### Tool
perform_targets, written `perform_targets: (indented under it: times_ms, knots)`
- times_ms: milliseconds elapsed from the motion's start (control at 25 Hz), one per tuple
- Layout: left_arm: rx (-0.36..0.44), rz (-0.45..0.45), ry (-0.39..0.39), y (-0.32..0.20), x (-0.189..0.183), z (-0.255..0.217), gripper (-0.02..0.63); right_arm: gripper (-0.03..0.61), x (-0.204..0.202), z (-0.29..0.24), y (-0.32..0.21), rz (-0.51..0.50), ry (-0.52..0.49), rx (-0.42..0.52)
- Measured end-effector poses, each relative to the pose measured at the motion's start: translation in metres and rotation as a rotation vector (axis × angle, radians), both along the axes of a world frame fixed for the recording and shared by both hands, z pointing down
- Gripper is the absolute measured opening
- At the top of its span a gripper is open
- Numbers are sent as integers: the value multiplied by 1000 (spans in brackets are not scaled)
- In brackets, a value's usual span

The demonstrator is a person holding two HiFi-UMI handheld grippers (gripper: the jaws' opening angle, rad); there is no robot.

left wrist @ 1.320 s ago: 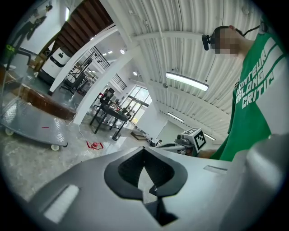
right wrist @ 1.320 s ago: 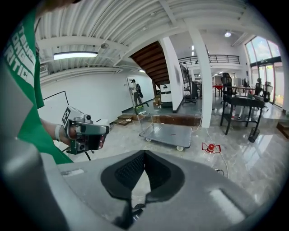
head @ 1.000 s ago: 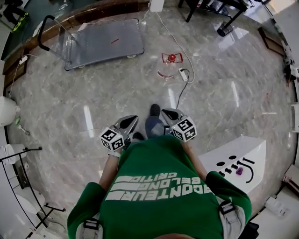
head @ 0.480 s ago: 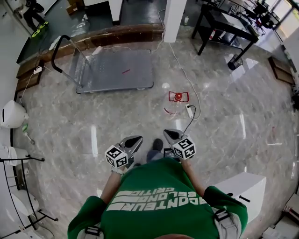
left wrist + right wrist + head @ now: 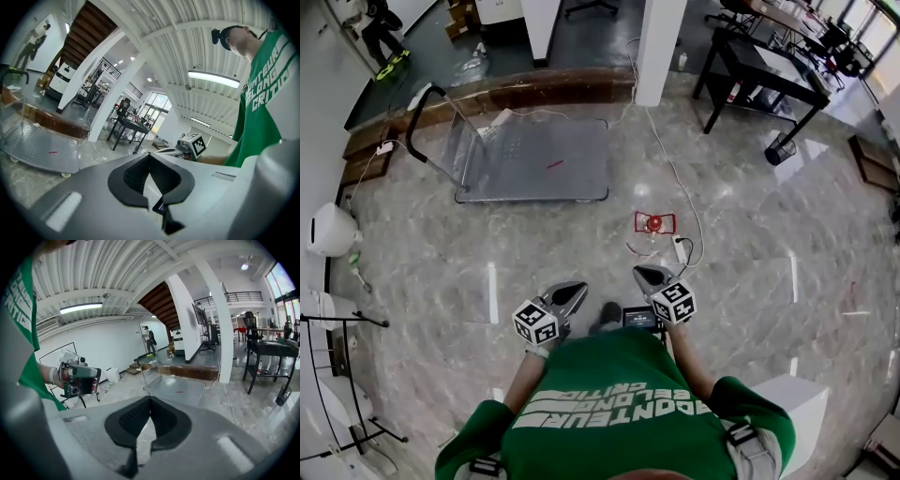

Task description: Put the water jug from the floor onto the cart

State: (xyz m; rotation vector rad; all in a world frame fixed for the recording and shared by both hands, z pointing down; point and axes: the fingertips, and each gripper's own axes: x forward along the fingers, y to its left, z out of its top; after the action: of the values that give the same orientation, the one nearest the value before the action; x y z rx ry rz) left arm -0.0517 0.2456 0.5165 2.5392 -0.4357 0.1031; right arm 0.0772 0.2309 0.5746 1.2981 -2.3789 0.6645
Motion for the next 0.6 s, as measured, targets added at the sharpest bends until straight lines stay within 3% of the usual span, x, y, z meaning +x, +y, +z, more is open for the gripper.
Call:
perform_targets:
  times_ms: [600]
  knots:
    - [-37,94,-27,-21,32,13,9,-8,29,18,1,99,-40,-49]
